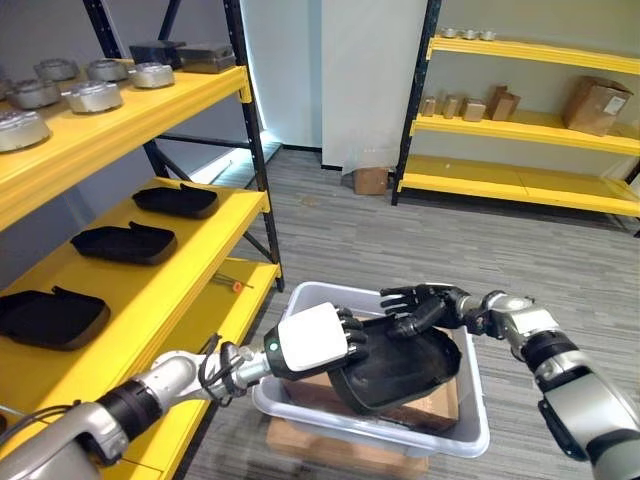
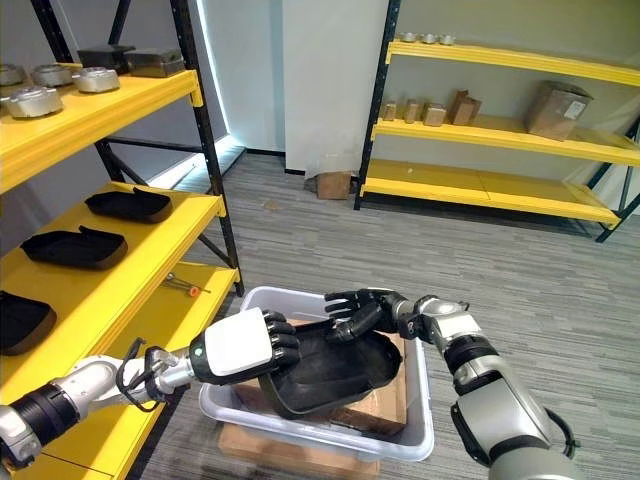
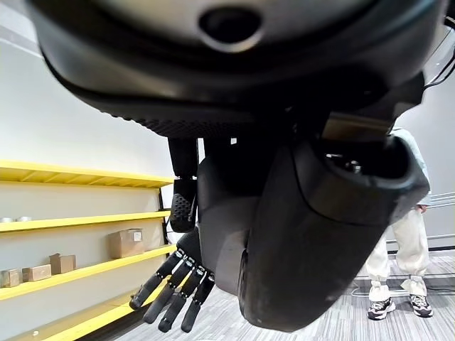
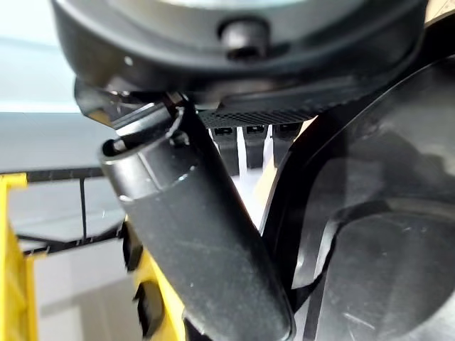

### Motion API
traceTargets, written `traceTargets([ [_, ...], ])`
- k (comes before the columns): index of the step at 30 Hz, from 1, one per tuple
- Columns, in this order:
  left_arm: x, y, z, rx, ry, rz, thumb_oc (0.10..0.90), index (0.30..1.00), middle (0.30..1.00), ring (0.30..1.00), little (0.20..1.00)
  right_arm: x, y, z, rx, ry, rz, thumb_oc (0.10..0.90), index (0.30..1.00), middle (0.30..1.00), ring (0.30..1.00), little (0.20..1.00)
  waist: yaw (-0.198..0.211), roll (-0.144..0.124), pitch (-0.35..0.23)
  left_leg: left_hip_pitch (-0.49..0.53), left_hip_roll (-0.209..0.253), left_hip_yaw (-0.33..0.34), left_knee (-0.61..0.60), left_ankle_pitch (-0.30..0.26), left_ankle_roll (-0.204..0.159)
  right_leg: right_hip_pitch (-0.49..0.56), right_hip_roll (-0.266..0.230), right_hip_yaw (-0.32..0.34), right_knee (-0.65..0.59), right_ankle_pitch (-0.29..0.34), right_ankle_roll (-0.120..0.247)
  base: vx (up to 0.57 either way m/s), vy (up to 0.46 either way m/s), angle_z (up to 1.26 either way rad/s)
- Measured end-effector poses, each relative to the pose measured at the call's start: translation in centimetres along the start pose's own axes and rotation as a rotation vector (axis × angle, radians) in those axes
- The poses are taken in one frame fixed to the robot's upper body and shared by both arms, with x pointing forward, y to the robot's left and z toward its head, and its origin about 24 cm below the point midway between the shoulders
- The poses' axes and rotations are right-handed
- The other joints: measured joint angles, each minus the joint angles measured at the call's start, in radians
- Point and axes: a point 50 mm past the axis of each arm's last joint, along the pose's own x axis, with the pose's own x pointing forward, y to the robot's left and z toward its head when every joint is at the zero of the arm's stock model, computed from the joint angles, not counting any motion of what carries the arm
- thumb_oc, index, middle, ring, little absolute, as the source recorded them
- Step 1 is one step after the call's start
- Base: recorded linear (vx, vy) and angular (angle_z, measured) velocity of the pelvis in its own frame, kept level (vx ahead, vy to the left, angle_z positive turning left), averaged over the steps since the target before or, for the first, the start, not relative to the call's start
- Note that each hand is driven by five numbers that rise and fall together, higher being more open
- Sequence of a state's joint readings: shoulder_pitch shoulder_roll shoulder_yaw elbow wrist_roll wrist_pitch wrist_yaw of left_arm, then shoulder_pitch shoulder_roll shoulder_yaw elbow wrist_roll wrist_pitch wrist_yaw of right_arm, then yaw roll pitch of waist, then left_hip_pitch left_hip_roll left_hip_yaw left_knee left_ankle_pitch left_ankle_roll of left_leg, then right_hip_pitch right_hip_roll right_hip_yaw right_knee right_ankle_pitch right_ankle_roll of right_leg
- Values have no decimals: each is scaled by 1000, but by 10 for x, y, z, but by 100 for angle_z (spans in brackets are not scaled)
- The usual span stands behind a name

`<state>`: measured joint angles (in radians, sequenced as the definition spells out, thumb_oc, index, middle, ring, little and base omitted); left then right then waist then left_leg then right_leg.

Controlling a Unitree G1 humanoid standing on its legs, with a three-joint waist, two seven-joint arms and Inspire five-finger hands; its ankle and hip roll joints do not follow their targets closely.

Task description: Move parts from the plastic box to the shelf.

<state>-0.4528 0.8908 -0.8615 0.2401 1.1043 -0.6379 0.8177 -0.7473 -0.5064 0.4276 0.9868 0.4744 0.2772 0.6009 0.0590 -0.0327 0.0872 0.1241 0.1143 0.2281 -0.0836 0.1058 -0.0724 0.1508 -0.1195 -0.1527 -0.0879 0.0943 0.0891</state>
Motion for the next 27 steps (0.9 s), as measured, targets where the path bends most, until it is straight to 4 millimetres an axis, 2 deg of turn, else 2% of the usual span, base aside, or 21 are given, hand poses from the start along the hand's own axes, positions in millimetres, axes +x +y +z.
traceTargets([
  [10,-2,-4,-4,14,36,-12,400,300,300,300,300,8,5,1,24,-12,-86,900,1000,1000,1000,1000,-2,0,0,-1,0,0,-1,0,1,-1,-3,0,-6,0,0,-13,42,0],
  [17,-1,-3,-5,21,43,-6,400,300,300,300,300,9,12,13,-14,-63,-117,900,1000,1000,1000,1000,-6,2,2,-2,-6,1,-1,-3,4,-3,-7,4,-6,-3,4,-13,31,0],
  [23,-1,1,-10,41,62,9,400,300,300,300,300,7,17,19,-4,-130,-158,900,1000,1000,1000,1000,-12,10,9,-2,-12,2,-1,-7,8,-3,-14,6,-6,-4,7,-6,37,0],
  [27,-3,5,-11,26,109,39,400,300,300,300,300,-5,29,33,-89,-244,-183,900,1000,1000,1000,1000,-29,16,23,-2,-16,8,-1,-9,11,-6,-17,9,0,-4,11,-29,35,-3],
])
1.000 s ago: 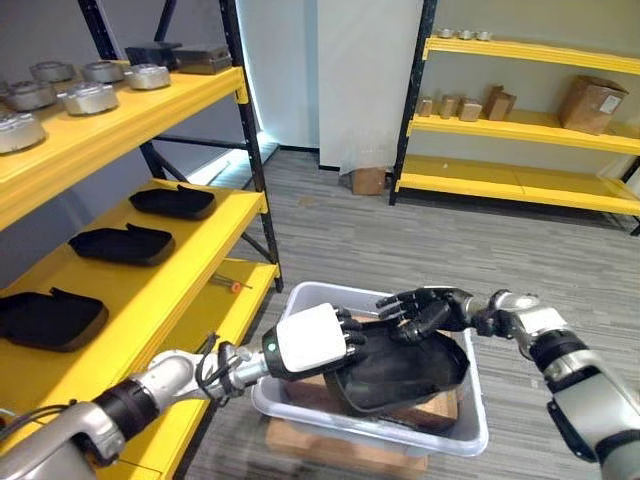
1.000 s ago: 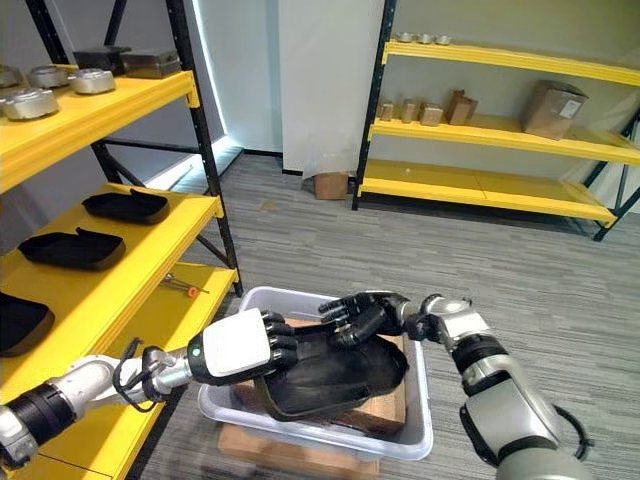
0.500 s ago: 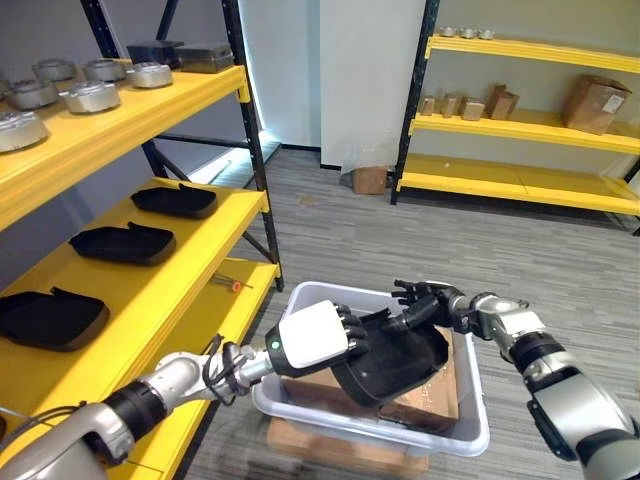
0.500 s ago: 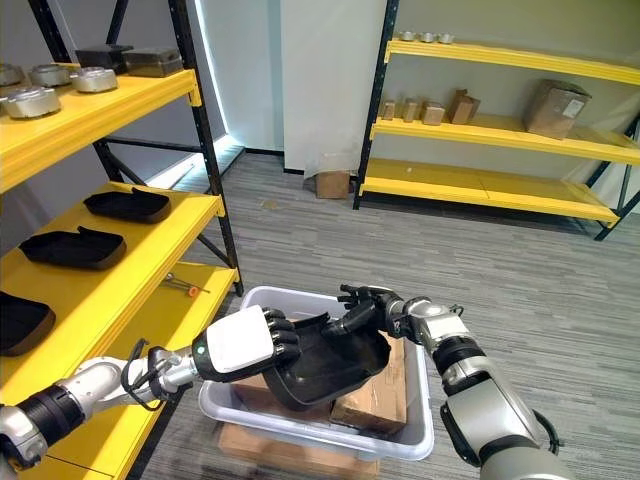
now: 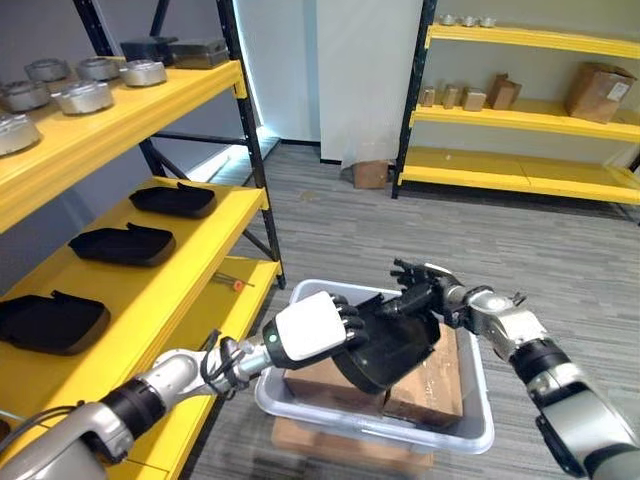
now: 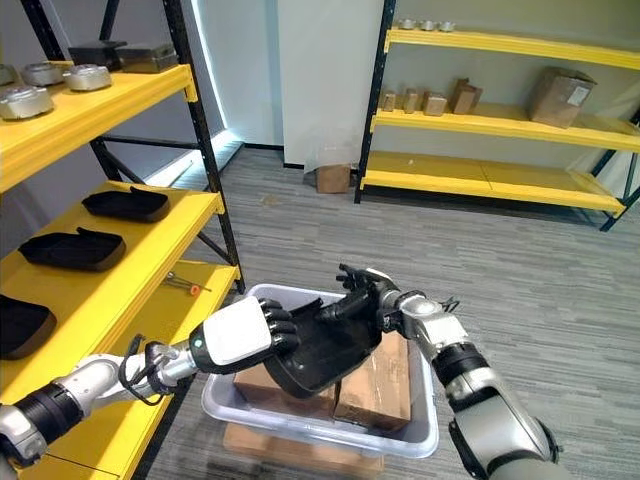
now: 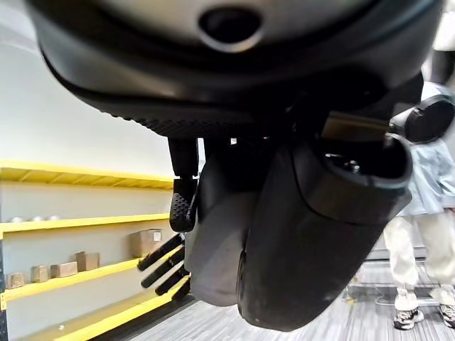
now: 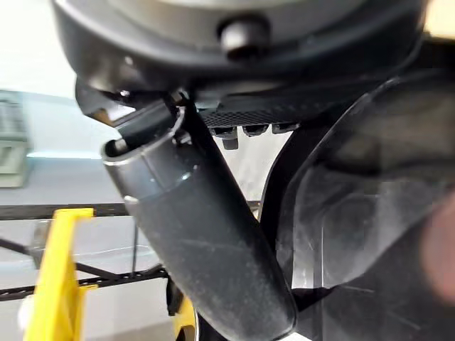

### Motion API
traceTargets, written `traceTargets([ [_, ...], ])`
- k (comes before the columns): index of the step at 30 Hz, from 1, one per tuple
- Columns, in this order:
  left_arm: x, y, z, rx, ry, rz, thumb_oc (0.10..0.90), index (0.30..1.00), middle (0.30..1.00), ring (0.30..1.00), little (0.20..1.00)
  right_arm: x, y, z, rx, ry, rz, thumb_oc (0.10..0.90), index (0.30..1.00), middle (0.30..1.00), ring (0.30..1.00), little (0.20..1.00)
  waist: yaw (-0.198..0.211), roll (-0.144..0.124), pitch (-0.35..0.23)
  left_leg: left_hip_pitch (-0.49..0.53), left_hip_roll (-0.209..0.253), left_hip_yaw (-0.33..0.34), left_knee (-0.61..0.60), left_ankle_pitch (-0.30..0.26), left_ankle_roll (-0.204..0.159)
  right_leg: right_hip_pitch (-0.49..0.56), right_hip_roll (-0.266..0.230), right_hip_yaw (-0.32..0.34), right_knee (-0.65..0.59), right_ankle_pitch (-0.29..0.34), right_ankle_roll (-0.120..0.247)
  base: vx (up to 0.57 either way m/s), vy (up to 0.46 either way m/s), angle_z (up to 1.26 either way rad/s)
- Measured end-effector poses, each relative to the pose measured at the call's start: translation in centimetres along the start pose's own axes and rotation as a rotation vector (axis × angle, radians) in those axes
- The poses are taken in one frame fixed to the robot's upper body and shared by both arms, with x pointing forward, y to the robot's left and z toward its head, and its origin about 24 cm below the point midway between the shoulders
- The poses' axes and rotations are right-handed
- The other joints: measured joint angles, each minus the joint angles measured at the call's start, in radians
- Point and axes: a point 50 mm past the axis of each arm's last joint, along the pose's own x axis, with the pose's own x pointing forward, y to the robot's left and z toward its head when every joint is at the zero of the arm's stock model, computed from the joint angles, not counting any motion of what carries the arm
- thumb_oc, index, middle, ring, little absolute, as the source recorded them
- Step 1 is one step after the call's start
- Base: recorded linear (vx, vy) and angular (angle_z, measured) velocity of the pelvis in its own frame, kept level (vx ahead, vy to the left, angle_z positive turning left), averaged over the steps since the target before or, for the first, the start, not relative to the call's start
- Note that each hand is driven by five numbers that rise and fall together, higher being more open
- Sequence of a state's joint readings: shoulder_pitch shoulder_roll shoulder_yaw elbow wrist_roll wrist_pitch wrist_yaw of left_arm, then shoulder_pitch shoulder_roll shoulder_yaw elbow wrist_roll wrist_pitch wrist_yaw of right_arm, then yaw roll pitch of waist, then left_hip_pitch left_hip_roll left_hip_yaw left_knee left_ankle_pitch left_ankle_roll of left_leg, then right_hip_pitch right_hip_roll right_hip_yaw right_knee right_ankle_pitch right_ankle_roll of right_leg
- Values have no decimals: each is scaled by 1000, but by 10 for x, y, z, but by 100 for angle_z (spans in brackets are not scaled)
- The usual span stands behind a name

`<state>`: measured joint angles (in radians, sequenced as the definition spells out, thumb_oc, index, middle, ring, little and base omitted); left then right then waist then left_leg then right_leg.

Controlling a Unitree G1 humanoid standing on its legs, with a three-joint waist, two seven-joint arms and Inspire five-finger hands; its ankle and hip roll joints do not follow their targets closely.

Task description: Move parts from the plastic box to the shelf.

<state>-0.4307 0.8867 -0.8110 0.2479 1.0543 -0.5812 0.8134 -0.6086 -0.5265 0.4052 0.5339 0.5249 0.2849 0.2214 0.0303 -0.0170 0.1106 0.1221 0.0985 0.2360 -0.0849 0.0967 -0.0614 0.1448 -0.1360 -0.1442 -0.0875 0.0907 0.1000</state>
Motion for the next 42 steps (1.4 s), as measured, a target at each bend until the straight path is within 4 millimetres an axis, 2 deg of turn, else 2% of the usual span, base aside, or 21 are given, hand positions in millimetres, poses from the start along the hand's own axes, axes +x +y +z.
traceTargets([
  [1,0,1,1,0,4,4,400,300,300,300,300,-1,1,2,-18,-9,0,900,1000,1000,1000,1000,-1,0,2,0,0,1,0,0,0,-1,0,0,0,0,0,3,36,-8],
  [5,-5,0,12,-34,35,23,400,300,300,300,300,-18,16,24,-278,-105,74,900,1000,1000,1000,1000,-34,-1,23,1,-2,8,0,-5,2,-4,-2,4,0,0,3,-4,17,-4],
  [7,-8,-2,14,-42,40,11,400,300,300,300,300,-36,19,36,-486,-123,148,900,1000,1000,1000,1000,-53,-10,30,0,-1,9,0,-6,1,-4,-2,4,0,-1,4,0,0,0],
  [9,-10,-3,14,-38,51,-2,400,300,300,300,300,-55,17,44,-638,-115,199,900,1000,1000,1000,1000,-58,-19,36,2,-1,12,0,-6,1,-5,-2,6,1,-1,5,-3,1,-5],
  [14,-20,-3,10,5,79,-44,400,300,300,300,300,-85,12,65,-873,-88,282,900,1000,1000,1000,1000,-83,-40,46,6,1,32,0,-7,0,-11,0,19,1,-1,5,-2,-4,-10],
  [21,-29,-2,7,28,128,-57,400,300,300,300,300,-98,17,76,-952,-107,326,900,1000,1000,1000,1000,-109,-44,48,15,6,48,0,-16,-4,-15,5,35,1,0,4,4,-6,-8],
  [25,-34,-6,8,30,160,-104,400,300,300,300,300,-107,10,84,-935,-173,287,900,1000,1000,1000,1000,-111,-44,48,21,5,62,0,-23,-4,-18,4,52,1,0,5,6,-14,-11],
  [28,-36,-7,10,25,165,-111,400,300,300,300,300,-112,5,82,-895,-200,256,900,1000,1000,1000,1000,-109,-44,48,20,5,62,2,-23,-4,-19,5,52,1,-1,6,0,0,0],
  [32,-44,-8,10,37,208,-122,400,300,300,300,300,-116,-3,79,-801,-295,109,900,1000,1000,1000,1000,-109,-42,48,21,4,62,4,-24,-4,-19,4,53,0,-3,8,13,-25,0],
  [37,-57,-3,2,94,321,-109,400,300,300,300,300,-121,-21,81,-440,-563,-218,900,1000,1000,1000,1000,-102,-23,59,21,5,58,4,-24,-4,-15,2,51,0,-6,8,33,-85,2],
  [40,-69,0,3,115,439,-71,400,300,300,300,300,-123,-30,54,-244,-591,-407,900,1000,1000,1000,1000,-80,-10,58,20,4,52,4,-24,-5,-13,4,49,-3,-10,8,27,-109,7],
  [42,-79,2,8,126,540,-29,400,300,300,300,300,-120,-28,22,-146,-523,-491,900,1000,1000,1000,1000,-74,-1,58,21,4,35,4,-24,-5,-1,3,30,-4,-18,8,23,-119,24],
])
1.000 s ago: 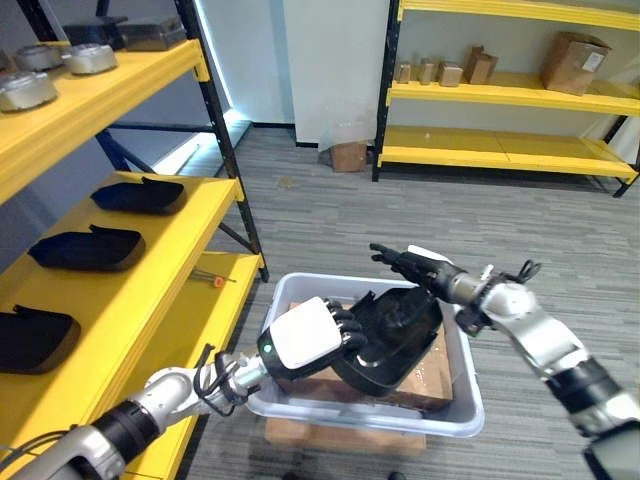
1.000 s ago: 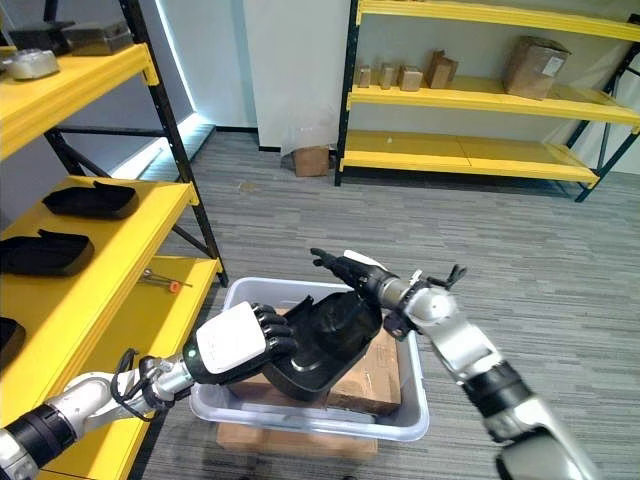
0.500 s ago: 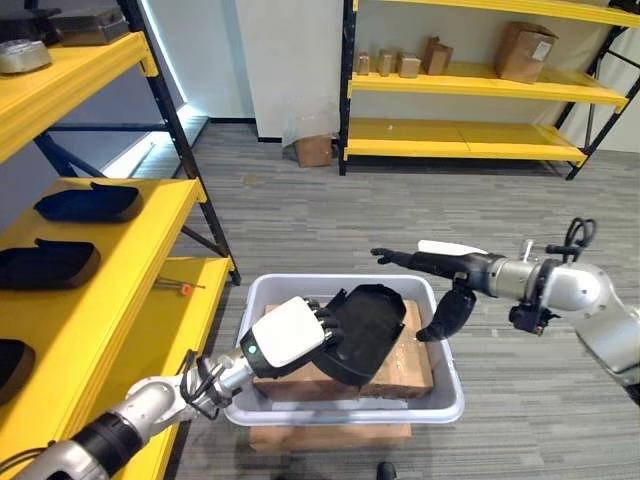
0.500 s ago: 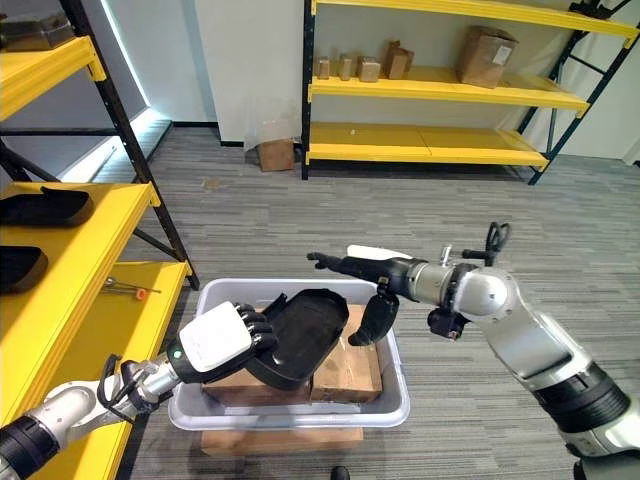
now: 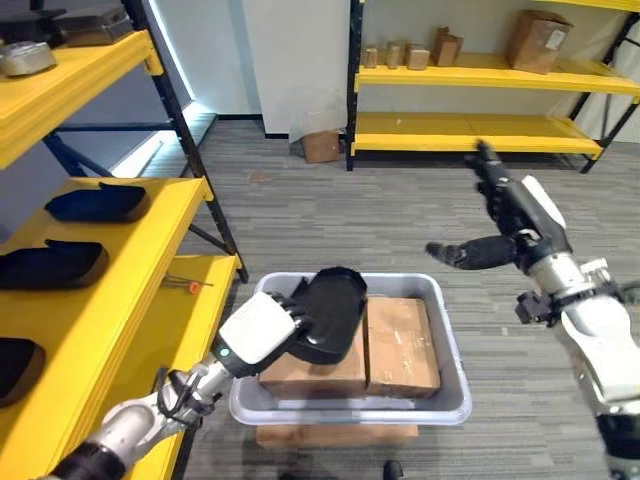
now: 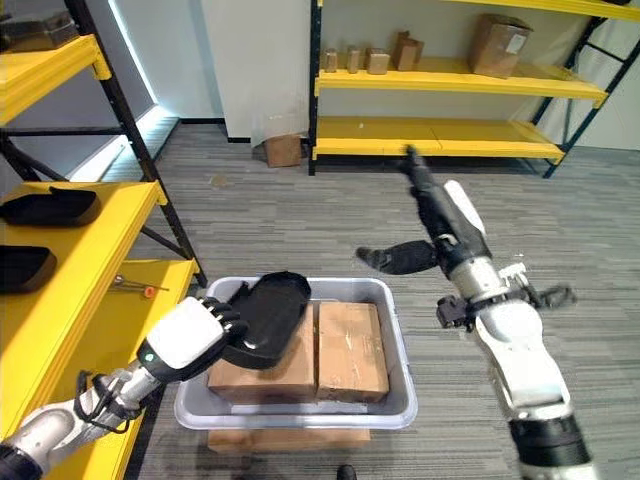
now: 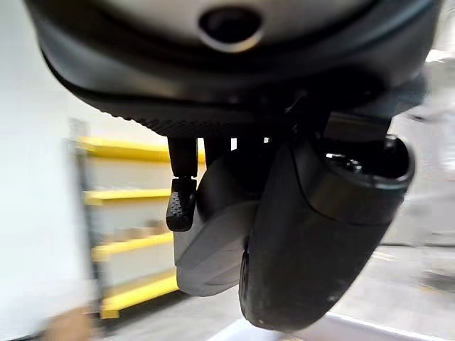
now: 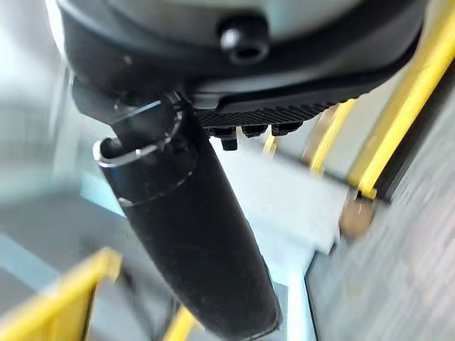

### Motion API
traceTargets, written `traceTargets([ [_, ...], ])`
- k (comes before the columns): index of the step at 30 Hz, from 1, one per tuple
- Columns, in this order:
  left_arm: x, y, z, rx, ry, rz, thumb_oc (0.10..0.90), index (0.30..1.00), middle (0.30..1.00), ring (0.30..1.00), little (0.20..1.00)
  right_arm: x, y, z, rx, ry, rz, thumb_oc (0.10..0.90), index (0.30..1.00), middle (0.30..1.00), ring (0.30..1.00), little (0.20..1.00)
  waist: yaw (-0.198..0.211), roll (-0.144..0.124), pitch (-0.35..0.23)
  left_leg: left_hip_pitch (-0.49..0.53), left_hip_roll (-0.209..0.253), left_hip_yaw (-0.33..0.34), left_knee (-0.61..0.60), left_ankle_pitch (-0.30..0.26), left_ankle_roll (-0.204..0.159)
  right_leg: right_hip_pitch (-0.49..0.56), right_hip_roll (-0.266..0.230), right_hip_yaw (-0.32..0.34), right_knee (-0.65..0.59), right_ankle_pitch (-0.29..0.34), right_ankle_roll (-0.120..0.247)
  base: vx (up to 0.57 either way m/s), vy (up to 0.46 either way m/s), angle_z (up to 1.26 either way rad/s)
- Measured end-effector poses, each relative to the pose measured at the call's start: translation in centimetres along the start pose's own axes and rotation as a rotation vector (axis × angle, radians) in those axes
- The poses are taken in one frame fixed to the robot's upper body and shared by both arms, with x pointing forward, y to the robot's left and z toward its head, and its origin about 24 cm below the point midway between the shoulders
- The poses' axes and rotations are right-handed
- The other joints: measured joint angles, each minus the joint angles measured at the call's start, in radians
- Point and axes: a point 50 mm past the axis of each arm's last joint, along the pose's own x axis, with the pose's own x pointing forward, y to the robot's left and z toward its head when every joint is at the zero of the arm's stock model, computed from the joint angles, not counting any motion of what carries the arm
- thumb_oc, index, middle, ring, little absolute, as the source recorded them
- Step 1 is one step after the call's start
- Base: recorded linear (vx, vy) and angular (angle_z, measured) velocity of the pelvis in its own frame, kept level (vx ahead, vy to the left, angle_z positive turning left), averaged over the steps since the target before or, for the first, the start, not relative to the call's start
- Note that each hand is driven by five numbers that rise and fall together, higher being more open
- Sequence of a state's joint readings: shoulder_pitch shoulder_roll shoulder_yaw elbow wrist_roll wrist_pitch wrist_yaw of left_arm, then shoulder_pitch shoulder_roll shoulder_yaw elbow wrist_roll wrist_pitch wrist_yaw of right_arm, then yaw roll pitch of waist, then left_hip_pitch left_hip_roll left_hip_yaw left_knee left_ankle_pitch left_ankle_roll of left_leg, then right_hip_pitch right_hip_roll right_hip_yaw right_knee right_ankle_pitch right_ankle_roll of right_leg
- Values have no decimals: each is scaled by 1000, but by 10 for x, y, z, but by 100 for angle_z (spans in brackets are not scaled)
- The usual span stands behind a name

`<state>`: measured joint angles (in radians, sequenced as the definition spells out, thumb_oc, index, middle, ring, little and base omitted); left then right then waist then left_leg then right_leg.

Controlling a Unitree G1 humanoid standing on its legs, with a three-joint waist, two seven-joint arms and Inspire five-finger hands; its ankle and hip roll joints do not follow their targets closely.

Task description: Move parts from the plastic box to the shelf.

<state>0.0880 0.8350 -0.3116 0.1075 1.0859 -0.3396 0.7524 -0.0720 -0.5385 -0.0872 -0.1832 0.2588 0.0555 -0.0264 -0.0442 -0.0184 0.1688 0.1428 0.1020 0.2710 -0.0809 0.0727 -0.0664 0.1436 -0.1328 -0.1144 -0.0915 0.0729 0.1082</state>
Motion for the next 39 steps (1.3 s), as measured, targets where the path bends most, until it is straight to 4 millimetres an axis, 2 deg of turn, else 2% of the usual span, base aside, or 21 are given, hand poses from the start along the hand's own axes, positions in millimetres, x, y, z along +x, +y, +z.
traceTargets([
  [2,-6,0,-2,6,62,25,400,300,300,300,300,-18,7,-32,17,135,-23,900,1000,1000,1000,1000,21,14,-1,0,-1,-18,0,0,0,9,-1,-17,-3,-7,-1,26,-163,35],
  [3,-16,4,-6,24,110,32,400,300,300,300,300,-32,21,-57,-2,240,-2,900,1000,1000,1000,1000,31,29,-1,-6,1,-36,0,2,-3,18,0,-38,-3,-11,-1,18,-158,28],
  [5,-20,6,-7,31,124,35,400,300,300,300,300,-43,30,-70,-3,301,32,900,1000,1000,1000,1000,59,49,-1,-9,1,-51,0,3,-4,24,0,-48,-3,-14,0,-1,-154,27],
  [11,-26,22,-6,61,148,109,400,300,300,300,300,-37,58,-62,28,218,88,900,1000,1000,1000,1000,141,71,-3,-53,0,-122,0,28,-7,21,4,-122,-4,-20,-3,-69,-54,36],
  [12,-23,28,-4,63,138,148,400,300,300,300,300,-33,62,-57,33,183,107,900,1000,1000,1000,1000,180,82,-6,-73,1,-152,0,36,-6,14,-1,-145,-3,-25,-4,-198,2,57],
  [14,-23,31,-2,60,130,182,400,300,300,300,300,-29,67,-54,36,160,124,900,1000,1000,1000,1000,215,98,-10,-95,-1,-169,0,41,-4,11,-3,-173,0,-25,-4,-291,22,67],
  [15,-20,32,-1,53,118,200,400,300,300,300,300,-30,69,-53,33,157,117,900,1000,1000,1000,1000,205,100,-14,-138,-22,-161,-5,77,-40,25,-10,-262,6,-20,-4,-216,31,194],
  [16,-8,36,1,43,80,245,400,300,300,300,300,-32,64,-52,14,152,91,900,1000,1000,1000,1000,147,105,-15,-195,-15,-74,-6,62,-56,41,-30,-388,6,-27,-7,-237,65,226],
  [17,-3,40,2,43,56,279,400,300,300,300,300,-33,61,-53,3,161,81,900,1000,1000,1000,1000,154,93,-9,-196,10,74,3,29,-8,34,-47,-425,9,-32,-12,-210,67,188],
  [18,-2,43,3,43,43,302,400,300,300,300,300,-34,61,-54,-1,167,79,900,1000,1000,1000,1000,172,78,-8,-200,23,150,41,16,14,23,-74,-439,20,-31,-12,-235,96,80],
  [19,0,46,5,43,25,313,400,300,300,300,300,-34,60,-54,-5,169,76,900,1000,1000,1000,1000,179,64,-4,-203,39,198,123,-23,51,24,-104,-455,39,-36,-10,-163,98,54],
  [20,1,48,6,44,9,322,400,300,300,300,300,-35,60,-54,-14,167,80,900,1000,1000,1000,1000,174,61,-7,-191,54,228,162,-26,52,25,-120,-466,58,-46,1,-171,103,77],
  [21,3,52,9,34,-2,348,400,300,300,300,300,-34,55,-53,-44,160,89,900,1000,1000,1000,1000,166,85,-16,-156,53,199,163,-17,16,19,-133,-474,116,-76,43,-232,171,76],
  [22,6,54,7,20,4,367,400,300,300,300,300,-32,57,-54,-31,157,74,900,1000,1000,1000,1000,164,72,-13,-159,15,191,162,-19,45,-2,-183,-467,188,-94,40,-189,147,74],
  [24,10,57,-3,26,12,378,400,300,300,300,300,-31,64,-55,0,150,74,900,1000,1000,1000,1000,163,47,-14,-168,-7,183,161,-22,84,-16,-208,-463,228,-124,28,-196,240,57],
  [25,13,59,-9,29,22,386,400,300,300,300,300,-29,67,-54,10,137,78,900,1000,1000,1000,1000,168,31,-13,-183,-25,167,160,-23,85,-20,-200,-440,218,-146,40,-178,315,59],
  [26,14,60,-13,34,36,395,400,300,300,300,300,-27,68,-51,29,118,64,900,1000,1000,1000,1000,172,28,-12,-198,-35,149,153,-22,87,-18,-198,-440,206,-131,60,-199,373,46],
  [29,10,62,-15,26,24,393,400,300,300,300,300,-27,72,-50,71,109,8,900,1000,1000,1000,1000,189,26,-11,-194,-71,115,110,-5,96,13,-220,-482,202,-105,79,-138,254,52],
  [33,9,67,-4,-16,-44,422,400,300,300,300,300,-26,72,-41,93,72,-27,900,1000,1000,1000,1000,217,24,-8,-199,-109,80,87,-1,111,28,-248,-508,203,-92,59,-145,283,44],
  [36,11,77,5,-28,-123,443,400,300,300,300,300,-27,79,-38,113,59,-24,900,1000,1000,1000,1000,228,25,-7,-187,-135,58,62,-4,137,38,-274,-525,231,-64,32,-117,198,38],
  [39,15,83,3,-5,-155,454,400,300,300,300,300,-28,83,-38,110,58,-10,900,1000,1000,1000,1000,239,21,-6,-181,-153,31,32,14,151,46,-266,-522,223,-62,33,-59,90,21],
])
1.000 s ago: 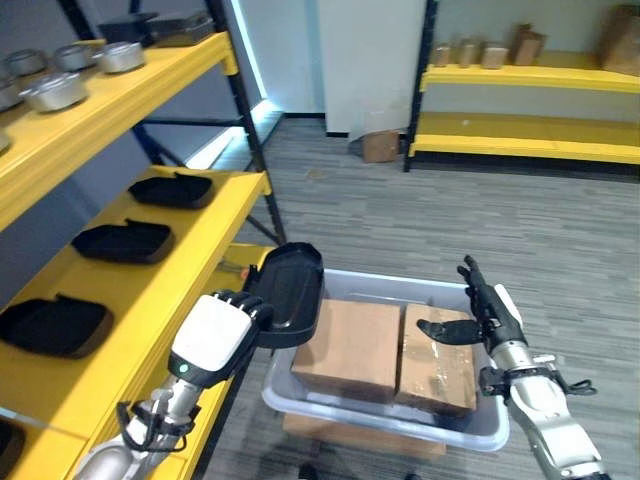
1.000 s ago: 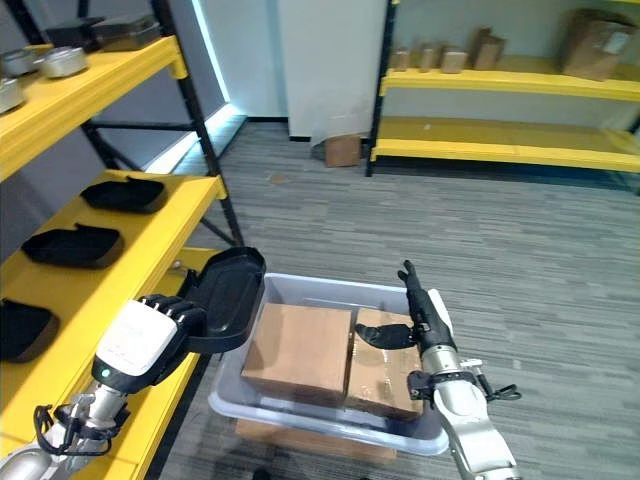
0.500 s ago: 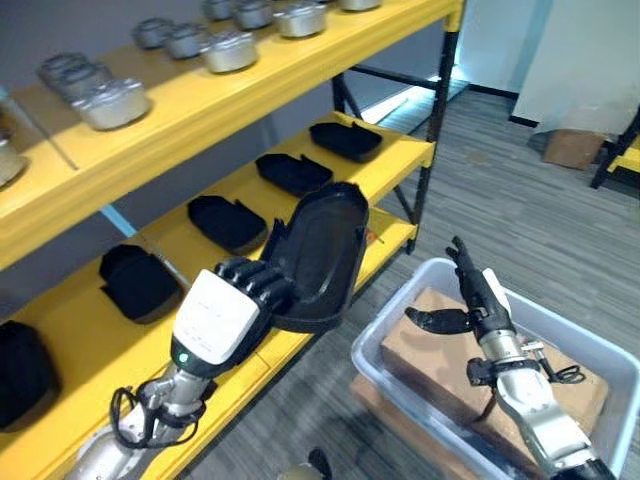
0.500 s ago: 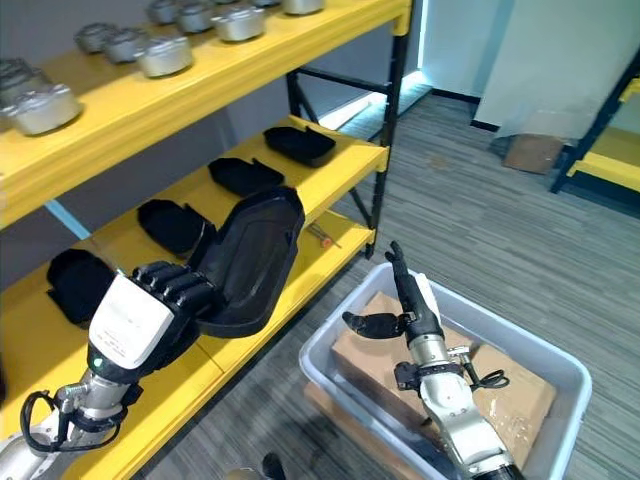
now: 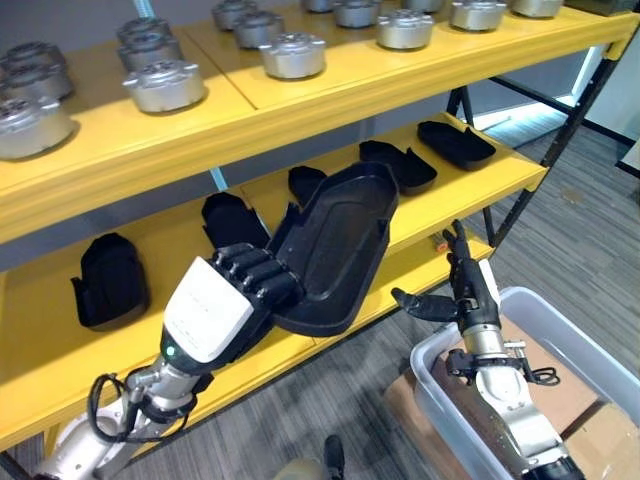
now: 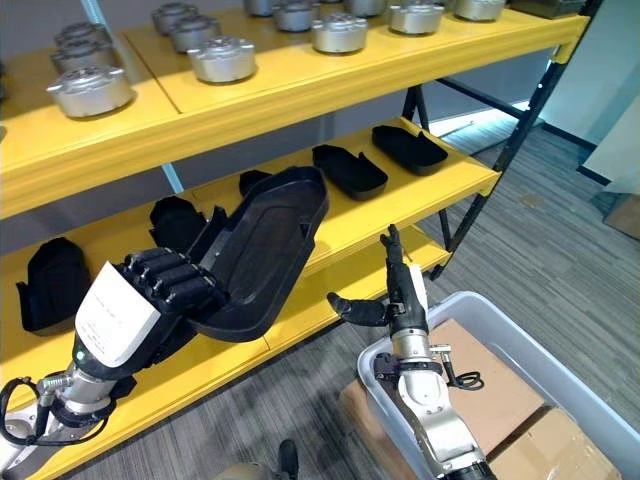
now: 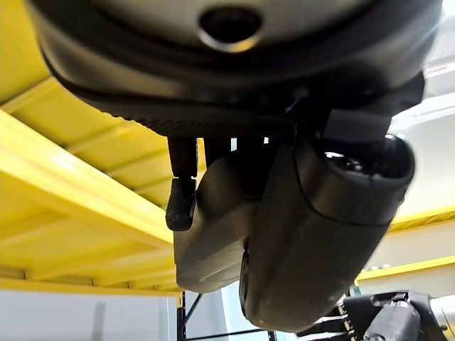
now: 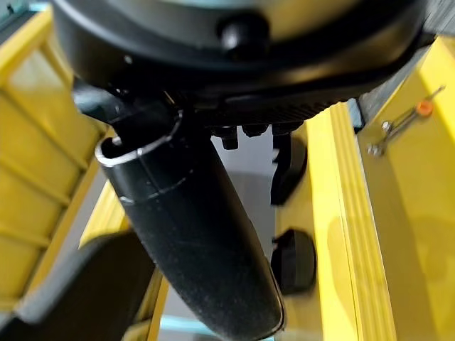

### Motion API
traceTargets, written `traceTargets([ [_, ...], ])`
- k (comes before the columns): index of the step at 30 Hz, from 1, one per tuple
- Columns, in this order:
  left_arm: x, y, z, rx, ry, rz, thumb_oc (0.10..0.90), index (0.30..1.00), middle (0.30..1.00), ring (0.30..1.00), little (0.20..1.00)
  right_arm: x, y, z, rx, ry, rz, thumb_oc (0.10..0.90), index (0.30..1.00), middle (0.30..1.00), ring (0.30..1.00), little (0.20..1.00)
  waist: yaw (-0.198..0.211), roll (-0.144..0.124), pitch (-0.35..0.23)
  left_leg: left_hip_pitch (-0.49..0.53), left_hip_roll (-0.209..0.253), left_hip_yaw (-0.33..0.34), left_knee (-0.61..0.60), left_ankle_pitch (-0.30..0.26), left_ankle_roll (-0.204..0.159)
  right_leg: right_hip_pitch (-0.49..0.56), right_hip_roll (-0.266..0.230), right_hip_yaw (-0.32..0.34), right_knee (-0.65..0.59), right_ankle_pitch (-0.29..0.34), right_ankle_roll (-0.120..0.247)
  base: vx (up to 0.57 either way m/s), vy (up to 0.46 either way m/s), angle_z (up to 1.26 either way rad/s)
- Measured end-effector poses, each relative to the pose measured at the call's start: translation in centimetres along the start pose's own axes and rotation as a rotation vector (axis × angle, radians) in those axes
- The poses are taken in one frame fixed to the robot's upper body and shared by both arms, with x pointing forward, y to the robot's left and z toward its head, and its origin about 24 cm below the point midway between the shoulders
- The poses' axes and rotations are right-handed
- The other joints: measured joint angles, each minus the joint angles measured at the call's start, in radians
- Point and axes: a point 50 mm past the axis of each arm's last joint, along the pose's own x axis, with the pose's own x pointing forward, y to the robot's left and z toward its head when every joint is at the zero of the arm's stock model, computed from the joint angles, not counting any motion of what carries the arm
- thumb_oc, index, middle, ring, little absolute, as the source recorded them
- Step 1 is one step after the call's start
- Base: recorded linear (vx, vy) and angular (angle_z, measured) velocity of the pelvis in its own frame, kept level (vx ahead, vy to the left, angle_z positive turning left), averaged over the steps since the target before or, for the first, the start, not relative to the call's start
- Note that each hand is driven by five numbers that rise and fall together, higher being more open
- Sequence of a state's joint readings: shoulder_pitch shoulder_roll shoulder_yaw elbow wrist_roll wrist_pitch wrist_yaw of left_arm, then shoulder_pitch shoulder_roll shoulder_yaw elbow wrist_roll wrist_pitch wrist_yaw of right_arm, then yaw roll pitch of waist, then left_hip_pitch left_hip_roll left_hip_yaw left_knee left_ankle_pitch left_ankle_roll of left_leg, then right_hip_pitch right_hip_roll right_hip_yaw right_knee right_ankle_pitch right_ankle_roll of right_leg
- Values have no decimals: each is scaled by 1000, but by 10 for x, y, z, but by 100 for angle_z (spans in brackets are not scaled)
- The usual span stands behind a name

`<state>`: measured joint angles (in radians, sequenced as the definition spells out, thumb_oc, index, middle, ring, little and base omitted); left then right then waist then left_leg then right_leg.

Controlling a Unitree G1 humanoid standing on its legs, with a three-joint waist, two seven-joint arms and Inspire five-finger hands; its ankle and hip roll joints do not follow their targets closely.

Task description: Move parts from the plastic box to the shelf.

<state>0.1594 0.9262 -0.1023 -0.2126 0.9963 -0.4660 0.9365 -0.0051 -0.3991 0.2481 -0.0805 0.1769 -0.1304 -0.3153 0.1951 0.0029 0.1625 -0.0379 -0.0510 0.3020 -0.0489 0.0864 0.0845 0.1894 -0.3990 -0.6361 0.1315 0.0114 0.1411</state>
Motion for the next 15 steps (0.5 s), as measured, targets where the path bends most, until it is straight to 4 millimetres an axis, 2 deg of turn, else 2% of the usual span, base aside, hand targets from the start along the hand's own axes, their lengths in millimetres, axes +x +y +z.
traceTargets([
  [1,3,0,-1,4,-7,10,400,300,300,300,300,0,-2,0,-2,-2,-7,900,1000,1000,1000,1000,-7,3,0,-8,-10,-39,-9,23,2,1,9,18,-1,-2,3,-34,7,76],
  [2,8,-1,-1,3,-13,28,400,300,300,300,300,-1,-5,-1,-6,3,-22,900,1000,1000,1000,1000,-32,16,6,-12,-9,-100,-29,51,11,-10,43,88,24,-48,15,-1,-17,119],
  [4,17,-5,-3,2,-26,58,400,300,300,300,300,-6,-8,-6,-15,27,-33,900,1000,1000,1000,1000,-80,31,16,-29,6,-205,-32,78,10,-32,179,290,34,-154,-14,39,-32,145],
  [5,18,-6,-4,7,-22,65,400,300,300,300,300,-10,-8,-9,-15,40,-30,900,1000,1000,1000,1000,-89,26,17,-32,6,-236,-32,82,5,-50,242,379,29,-176,-32,56,-40,119],
  [6,17,-8,-4,5,-12,65,400,300,300,300,300,-12,-9,-10,-15,47,-30,900,1000,1000,1000,1000,-92,22,17,-31,5,-256,-34,83,3,-67,286,432,18,-186,-49,71,-60,84],
  [7,15,-8,-3,6,-4,60,400,300,300,300,300,-13,-10,-11,-12,48,-27,900,1000,1000,1000,1000,-90,19,17,-31,4,-257,-36,83,2,-82,317,452,6,-185,-66,58,-44,93],
  [8,12,-8,-2,2,0,46,400,300,300,300,300,-15,-14,-12,-6,51,-28,900,1000,1000,1000,1000,-102,22,17,-34,3,-264,-36,73,-14,-74,338,467,0,-189,-90,86,-65,90],
  [9,12,-8,-2,2,-5,39,400,300,300,300,300,-15,-16,-12,-6,51,-29,900,1000,1000,1000,1000,-110,19,17,-41,0,-261,-36,51,-45,-65,347,484,-27,-189,-95,62,-54,104],
  [10,12,-8,-1,1,-10,30,400,300,300,300,300,-14,-18,-11,-8,49,-26,900,1000,1000,1000,1000,-108,-3,18,-56,-8,-243,-14,5,-89,-54,330,486,-72,-162,-118,54,-91,65],
  [11,11,-8,-1,1,-10,25,400,300,300,300,300,-13,-18,-9,-5,40,-17,900,1000,1000,1000,1000,-100,-18,23,-69,-11,-237,33,6,-66,-56,311,469,-77,-155,-117,11,-89,41],
  [12,10,-9,-1,1,-7,12,400,300,300,300,300,-14,-17,-8,3,25,-5,900,1000,1000,1000,1000,-94,-23,20,-61,3,-238,96,-6,-51,-54,308,464,-75,-156,-112,8,-93,21],
  [13,6,-7,1,3,11,3,400,300,300,300,300,-14,-18,-5,1,-2,8,900,1000,1000,1000,1000,-101,-5,10,-28,20,-247,63,1,-51,-43,331,459,-69,-151,-92,-5,-63,26],
  [15,-7,-7,5,-3,72,-26,400,300,300,300,300,-13,-21,4,11,-54,-5,900,1000,1000,1000,1000,-111,-1,8,-12,11,-255,3,46,-50,-39,326,448,-90,-143,-85,-81,-10,52],
])
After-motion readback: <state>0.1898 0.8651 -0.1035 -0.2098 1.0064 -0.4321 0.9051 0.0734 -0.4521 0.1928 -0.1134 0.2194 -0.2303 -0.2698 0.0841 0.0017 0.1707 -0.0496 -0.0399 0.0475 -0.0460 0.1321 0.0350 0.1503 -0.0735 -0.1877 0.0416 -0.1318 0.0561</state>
